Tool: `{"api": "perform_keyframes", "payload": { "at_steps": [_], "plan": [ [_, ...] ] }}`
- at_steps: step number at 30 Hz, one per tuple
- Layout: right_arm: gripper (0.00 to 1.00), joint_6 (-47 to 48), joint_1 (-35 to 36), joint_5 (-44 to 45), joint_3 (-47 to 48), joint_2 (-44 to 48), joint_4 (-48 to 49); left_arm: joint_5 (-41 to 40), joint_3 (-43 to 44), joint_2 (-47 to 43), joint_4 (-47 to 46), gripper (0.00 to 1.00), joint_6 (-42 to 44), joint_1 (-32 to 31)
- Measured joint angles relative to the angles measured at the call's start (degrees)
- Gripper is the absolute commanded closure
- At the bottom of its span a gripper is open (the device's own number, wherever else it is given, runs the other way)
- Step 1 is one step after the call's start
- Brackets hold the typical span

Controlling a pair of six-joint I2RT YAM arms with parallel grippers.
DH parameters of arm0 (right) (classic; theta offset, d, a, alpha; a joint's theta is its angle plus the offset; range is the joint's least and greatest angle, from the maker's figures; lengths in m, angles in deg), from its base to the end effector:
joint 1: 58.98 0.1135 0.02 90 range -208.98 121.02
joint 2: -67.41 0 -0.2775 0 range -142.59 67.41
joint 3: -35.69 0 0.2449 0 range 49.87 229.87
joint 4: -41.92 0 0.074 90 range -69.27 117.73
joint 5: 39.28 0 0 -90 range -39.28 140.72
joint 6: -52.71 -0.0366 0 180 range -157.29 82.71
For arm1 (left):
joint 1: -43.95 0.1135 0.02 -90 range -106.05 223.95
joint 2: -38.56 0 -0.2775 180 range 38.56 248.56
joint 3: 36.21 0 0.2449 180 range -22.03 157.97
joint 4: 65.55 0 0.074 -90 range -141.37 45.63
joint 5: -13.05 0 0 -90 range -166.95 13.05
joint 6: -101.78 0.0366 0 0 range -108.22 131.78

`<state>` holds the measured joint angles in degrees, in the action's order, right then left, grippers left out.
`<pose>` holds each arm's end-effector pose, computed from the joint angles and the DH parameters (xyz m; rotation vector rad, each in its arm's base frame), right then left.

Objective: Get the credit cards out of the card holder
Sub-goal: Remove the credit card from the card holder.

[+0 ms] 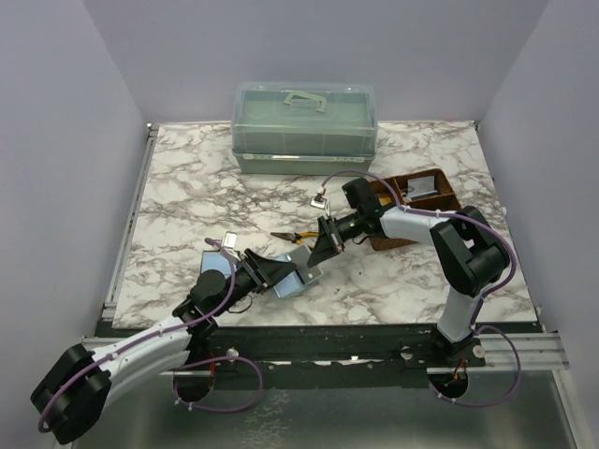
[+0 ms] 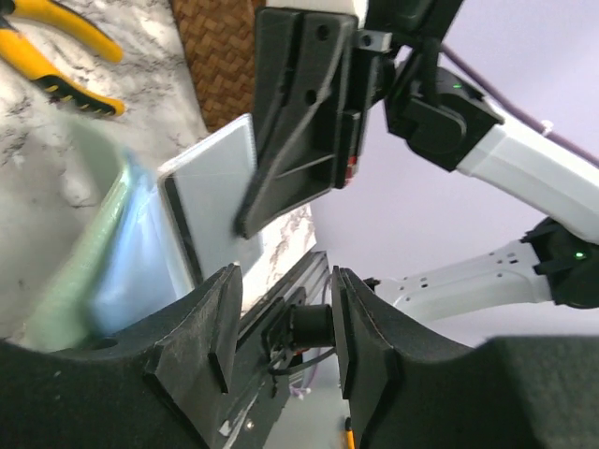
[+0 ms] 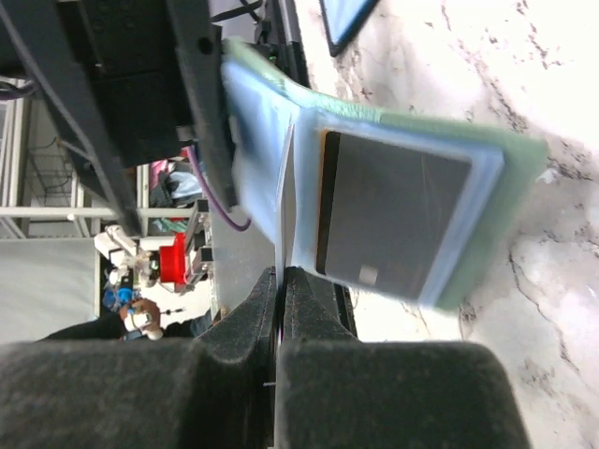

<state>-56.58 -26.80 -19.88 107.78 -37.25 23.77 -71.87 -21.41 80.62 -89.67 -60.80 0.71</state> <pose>0.2788 0.2162 0.1834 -0.8714 2.3152 1.9013 0.1012 -0.0996 0.1812 -0.4020 1.8490 -1.5608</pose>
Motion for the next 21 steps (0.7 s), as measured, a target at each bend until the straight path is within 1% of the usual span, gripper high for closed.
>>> {"api": "perform_keyframes", "payload": {
  "at_steps": [6, 10, 14, 21],
  "plan": [
    [1.00, 1.31, 0.00, 3.08, 0.00, 0.00, -1.97, -1.22, -0.07, -6.45, 3.58, 0.46, -1.53, 0.00],
    [1.00, 1.42, 0.00, 3.30, 0.00, 0.00, -2.16, -2.10, -0.07, -7.02, 4.79, 0.43, -2.19, 0.00],
    [1.00, 1.40, 0.00, 3.28, 0.00, 0.00, -2.19, -2.14, 0.15, -3.37, 4.96, 0.43, -2.27, 0.00],
    [1.00, 1.46, 0.00, 3.28, 0.00, -0.02, -2.19, -2.01, 2.43, 7.23, 1.84, 0.46, -1.95, 0.00]
  ]
}}
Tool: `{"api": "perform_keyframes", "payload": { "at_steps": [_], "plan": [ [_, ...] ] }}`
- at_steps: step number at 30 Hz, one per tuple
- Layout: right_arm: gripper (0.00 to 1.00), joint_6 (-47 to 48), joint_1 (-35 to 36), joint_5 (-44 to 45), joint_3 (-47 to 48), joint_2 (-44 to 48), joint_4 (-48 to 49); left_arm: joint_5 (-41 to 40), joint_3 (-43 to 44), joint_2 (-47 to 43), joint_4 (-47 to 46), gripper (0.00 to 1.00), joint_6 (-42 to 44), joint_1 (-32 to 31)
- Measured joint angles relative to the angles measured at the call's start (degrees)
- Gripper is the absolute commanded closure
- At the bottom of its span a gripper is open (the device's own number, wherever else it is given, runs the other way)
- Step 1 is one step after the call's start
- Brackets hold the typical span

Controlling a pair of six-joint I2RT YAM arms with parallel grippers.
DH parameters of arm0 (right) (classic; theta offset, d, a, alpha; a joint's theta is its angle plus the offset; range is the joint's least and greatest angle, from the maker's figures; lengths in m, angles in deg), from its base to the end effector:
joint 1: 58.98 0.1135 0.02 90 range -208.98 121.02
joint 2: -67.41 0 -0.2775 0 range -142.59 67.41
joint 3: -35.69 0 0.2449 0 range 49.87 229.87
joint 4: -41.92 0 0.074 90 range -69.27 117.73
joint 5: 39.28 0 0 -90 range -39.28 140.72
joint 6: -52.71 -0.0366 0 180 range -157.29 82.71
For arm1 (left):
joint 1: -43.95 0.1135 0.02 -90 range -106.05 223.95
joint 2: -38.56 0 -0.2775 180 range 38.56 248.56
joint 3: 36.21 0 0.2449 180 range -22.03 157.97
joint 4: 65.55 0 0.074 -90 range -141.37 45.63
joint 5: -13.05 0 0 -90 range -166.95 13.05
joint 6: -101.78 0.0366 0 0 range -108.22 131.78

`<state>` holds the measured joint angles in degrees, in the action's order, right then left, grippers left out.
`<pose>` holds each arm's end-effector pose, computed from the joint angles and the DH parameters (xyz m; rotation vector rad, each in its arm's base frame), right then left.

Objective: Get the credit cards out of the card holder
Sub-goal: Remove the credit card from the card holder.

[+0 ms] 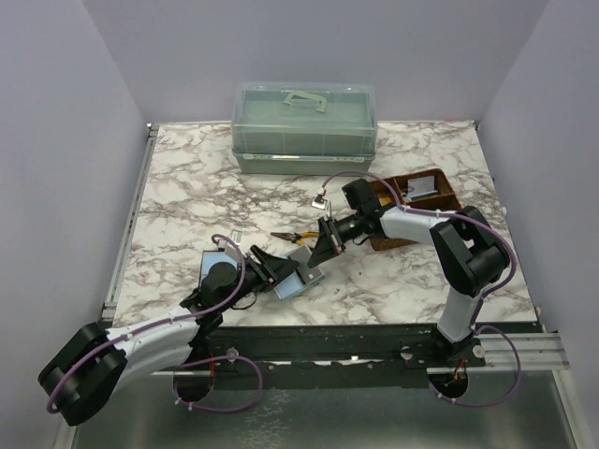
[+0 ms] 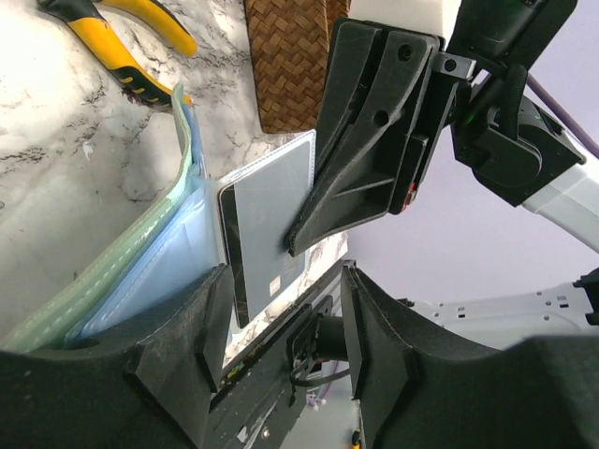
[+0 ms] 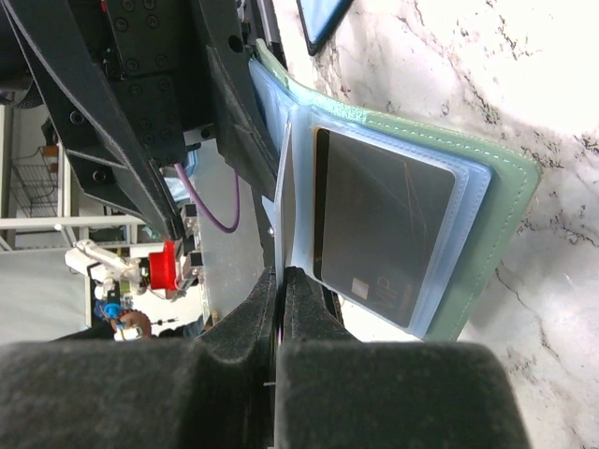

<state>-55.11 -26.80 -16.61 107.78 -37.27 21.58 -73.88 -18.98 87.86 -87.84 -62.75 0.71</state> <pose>0.2781 0.2149 0.1797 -0.8496 2.3640 1.8272 0.1119 -0.1080 0.1751 -0.4994 1.9518 -1.4805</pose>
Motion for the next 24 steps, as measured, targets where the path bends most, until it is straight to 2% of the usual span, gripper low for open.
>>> {"api": "perform_keyframes", "payload": {
  "at_steps": [14, 24],
  "plan": [
    [1.00, 0.15, 0.00, -0.04, 0.00, 0.00, 0.00, 0.09, 0.31, 6.84, -4.57, 0.56, -0.26, 0.00],
    [1.00, 0.13, 0.00, -0.04, 0.00, 0.00, 0.04, 0.09, 0.31, 8.55, -4.44, 0.53, -0.24, 0.00]
  ]
}}
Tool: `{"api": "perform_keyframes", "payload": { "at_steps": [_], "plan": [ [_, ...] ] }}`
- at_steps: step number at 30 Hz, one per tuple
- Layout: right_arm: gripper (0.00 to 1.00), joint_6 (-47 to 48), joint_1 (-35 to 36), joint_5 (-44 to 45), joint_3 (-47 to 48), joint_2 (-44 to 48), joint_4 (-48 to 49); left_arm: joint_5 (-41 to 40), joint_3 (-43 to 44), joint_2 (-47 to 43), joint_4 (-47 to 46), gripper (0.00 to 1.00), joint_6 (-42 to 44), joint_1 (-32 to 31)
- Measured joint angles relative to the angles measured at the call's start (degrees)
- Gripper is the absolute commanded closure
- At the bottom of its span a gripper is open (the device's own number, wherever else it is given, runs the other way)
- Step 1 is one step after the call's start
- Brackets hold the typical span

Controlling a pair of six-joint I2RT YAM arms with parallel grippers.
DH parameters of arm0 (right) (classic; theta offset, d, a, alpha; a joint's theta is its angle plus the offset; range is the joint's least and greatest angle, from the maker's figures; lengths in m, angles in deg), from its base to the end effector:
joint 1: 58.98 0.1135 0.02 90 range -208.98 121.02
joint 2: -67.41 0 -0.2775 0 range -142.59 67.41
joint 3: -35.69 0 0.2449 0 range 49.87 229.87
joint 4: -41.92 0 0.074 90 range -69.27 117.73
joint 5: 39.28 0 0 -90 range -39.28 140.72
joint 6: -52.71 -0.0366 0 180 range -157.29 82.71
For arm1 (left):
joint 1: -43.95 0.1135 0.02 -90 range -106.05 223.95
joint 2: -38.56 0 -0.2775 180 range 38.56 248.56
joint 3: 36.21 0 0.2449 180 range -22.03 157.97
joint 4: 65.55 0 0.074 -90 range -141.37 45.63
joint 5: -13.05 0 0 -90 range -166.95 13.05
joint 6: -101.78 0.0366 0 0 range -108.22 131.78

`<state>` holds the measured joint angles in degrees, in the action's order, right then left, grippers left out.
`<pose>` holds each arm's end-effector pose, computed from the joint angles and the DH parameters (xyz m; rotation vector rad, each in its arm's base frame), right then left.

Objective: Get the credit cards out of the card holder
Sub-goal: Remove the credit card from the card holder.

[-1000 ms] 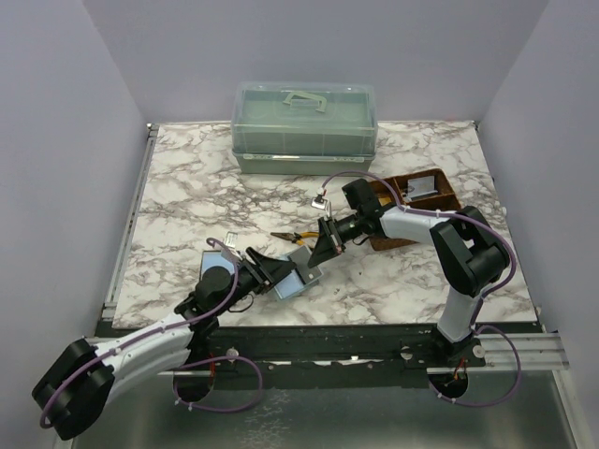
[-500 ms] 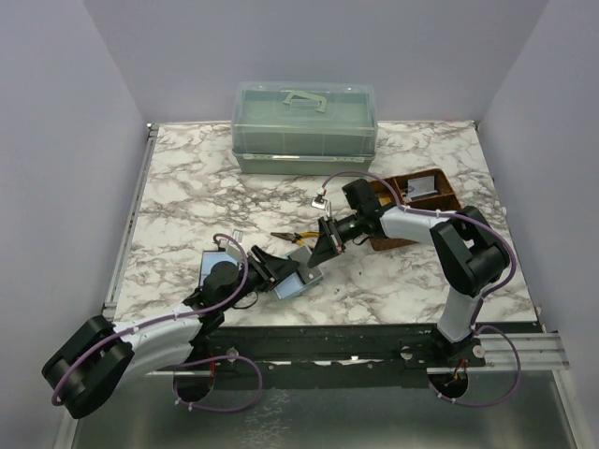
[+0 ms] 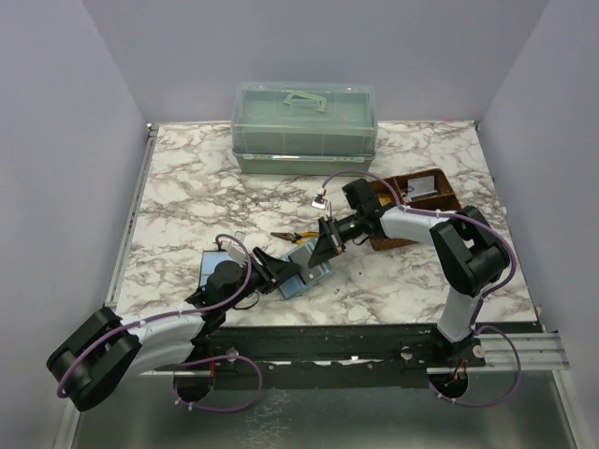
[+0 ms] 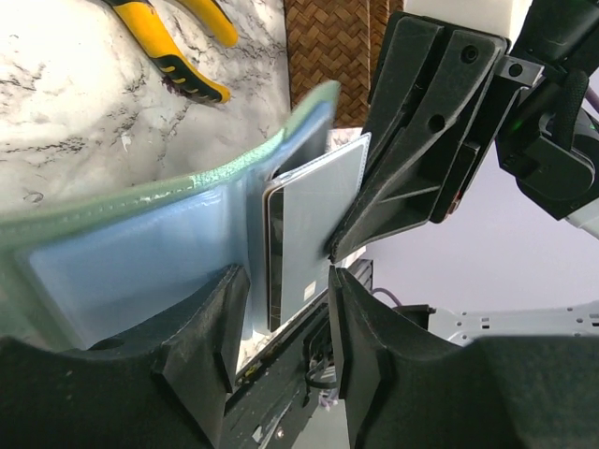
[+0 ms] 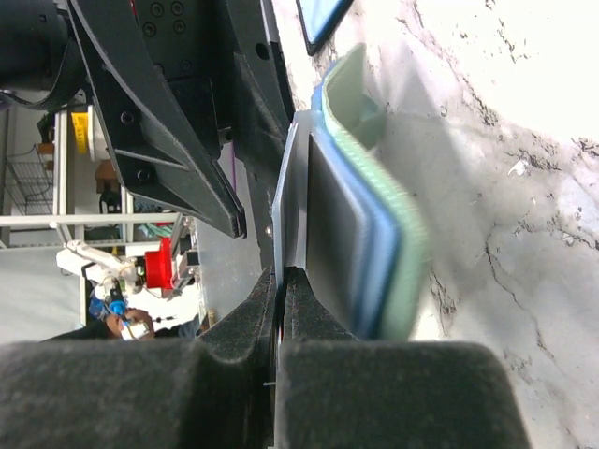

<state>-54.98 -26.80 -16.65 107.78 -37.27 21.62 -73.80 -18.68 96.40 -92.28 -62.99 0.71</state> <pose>0.2781 0.2149 0.1798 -0.8526 2.3609 1.8272 0.1199 -0.1155 0.1640 -0.5231 2.0189 -1.4365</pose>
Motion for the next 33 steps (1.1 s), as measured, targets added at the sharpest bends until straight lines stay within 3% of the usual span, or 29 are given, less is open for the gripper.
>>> {"api": "perform_keyframes", "payload": {
  "at_steps": [10, 20, 27, 33],
  "plan": [
    [1.00, -0.94, -0.04, -2.14, 0.00, 0.00, 1.20, 0.37, 1.51, 0.46, 0.44, 0.54, 0.92, 0.00],
    [1.00, -2.21, -0.42, -3.30, 0.00, -0.17, 2.16, 1.25, 2.16, 1.68, -0.13, 0.66, 1.55, 0.02],
    [1.00, -3.56, -0.55, -5.11, -0.07, -1.03, 3.21, 1.55, 1.73, 1.68, -1.92, 0.56, 1.70, 0.02],
    [1.00, -6.29, -0.72, -7.41, -0.63, -1.62, 6.75, 2.08, 0.94, 1.73, -5.01, 0.71, 2.58, 0.07]
  ]
}}
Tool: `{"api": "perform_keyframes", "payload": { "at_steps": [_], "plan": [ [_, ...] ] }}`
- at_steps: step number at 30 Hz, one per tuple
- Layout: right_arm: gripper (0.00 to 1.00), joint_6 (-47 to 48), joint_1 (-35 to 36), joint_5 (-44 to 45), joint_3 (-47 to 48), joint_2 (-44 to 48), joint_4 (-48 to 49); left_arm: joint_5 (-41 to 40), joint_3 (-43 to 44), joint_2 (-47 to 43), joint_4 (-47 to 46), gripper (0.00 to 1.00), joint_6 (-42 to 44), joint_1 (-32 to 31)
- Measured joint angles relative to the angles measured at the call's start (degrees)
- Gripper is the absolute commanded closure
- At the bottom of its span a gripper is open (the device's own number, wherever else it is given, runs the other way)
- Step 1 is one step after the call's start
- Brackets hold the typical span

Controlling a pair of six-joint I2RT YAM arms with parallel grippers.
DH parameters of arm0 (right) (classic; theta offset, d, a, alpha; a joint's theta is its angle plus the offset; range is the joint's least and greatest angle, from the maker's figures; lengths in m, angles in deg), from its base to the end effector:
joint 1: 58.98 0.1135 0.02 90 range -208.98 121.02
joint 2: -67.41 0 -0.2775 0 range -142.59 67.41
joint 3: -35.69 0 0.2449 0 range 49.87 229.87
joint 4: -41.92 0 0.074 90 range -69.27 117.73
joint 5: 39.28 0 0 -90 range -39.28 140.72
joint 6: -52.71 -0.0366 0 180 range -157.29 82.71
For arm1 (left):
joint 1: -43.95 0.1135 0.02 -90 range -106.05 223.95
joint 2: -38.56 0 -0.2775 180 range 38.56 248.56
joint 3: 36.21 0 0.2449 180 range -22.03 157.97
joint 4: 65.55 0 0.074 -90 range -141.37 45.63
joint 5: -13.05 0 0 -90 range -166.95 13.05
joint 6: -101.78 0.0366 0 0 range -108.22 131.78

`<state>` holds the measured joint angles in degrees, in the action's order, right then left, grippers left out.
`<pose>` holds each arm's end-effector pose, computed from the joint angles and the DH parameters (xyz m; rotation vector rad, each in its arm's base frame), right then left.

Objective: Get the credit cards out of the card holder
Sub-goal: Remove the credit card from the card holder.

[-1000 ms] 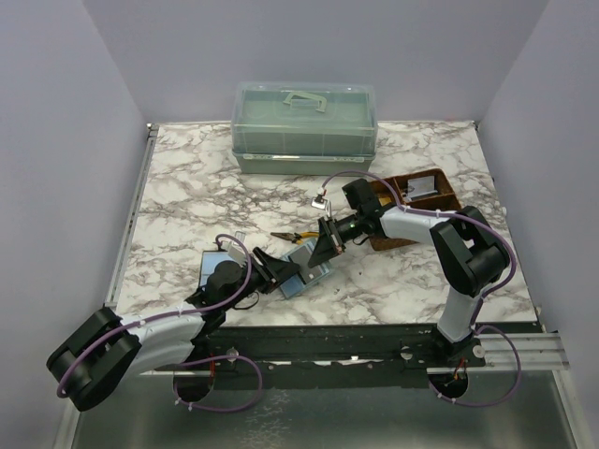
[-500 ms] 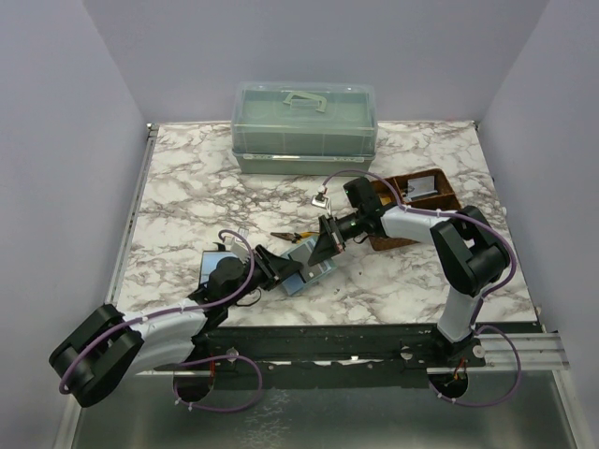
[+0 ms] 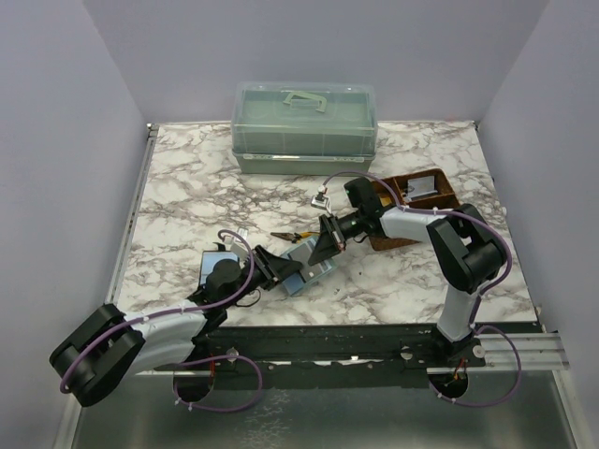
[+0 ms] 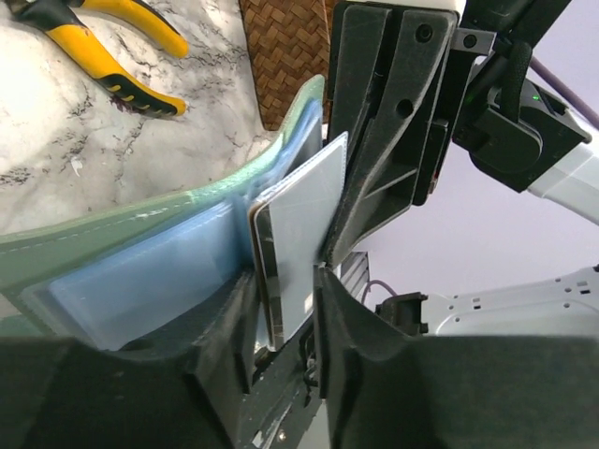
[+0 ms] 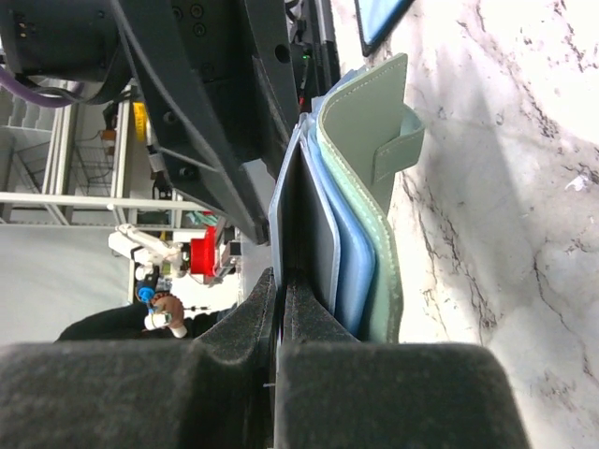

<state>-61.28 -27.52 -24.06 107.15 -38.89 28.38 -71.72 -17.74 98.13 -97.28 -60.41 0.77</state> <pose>0.2839 0.2151 0.1774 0.8209 -2.2637 -1.9732 0.1238 -0.1208 0.1738 -0.4271 1.9614 -1.4874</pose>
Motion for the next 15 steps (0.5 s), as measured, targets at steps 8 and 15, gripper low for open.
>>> {"api": "perform_keyframes", "payload": {
  "at_steps": [8, 15],
  "plan": [
    [1.00, -0.94, -0.81, -1.57, -0.24, -0.11, 1.22, 1.05, 0.02, 1.75, -2.71, 1.00, 0.96, 0.33],
    [0.81, 2.73, -0.96, -2.08, 1.09, -0.20, -3.15, 2.08, -0.07, 1.29, -4.24, 1.00, 2.21, 0.31]
  ]
}}
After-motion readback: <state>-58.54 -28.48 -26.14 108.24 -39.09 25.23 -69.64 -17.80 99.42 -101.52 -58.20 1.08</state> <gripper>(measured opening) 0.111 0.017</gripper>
